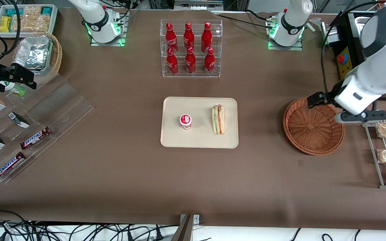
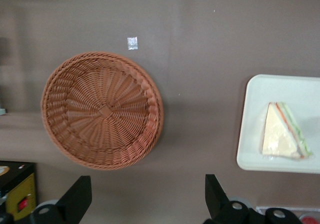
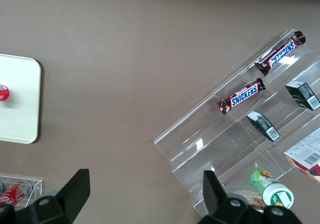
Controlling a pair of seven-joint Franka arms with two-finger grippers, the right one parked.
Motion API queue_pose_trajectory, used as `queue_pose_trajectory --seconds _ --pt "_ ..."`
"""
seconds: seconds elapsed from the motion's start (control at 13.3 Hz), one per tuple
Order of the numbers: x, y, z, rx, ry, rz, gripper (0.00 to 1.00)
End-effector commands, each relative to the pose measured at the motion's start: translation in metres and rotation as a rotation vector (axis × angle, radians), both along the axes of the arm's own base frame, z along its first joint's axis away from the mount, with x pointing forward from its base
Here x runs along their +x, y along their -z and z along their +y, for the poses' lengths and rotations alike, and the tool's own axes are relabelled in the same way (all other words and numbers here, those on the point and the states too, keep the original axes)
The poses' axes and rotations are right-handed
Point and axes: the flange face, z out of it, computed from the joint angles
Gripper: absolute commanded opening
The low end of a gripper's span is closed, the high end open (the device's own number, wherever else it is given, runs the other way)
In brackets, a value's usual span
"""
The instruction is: Place sandwich from basket to tray
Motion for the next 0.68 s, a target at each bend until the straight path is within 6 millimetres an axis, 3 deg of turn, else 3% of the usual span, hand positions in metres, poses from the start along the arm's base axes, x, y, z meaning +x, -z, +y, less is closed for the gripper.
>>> queue_pose_trajectory --seconds 0.0,0.23,0.6 --pt "-0.022 -0.026 0.011 -0.033 0.039 -0.005 1.00" --pt "-0.033 -0.043 0.010 -0.030 0.045 -0.011 1.00" --pt "-0.037 -0.049 0.007 -0.020 0.163 -0.020 1.00"
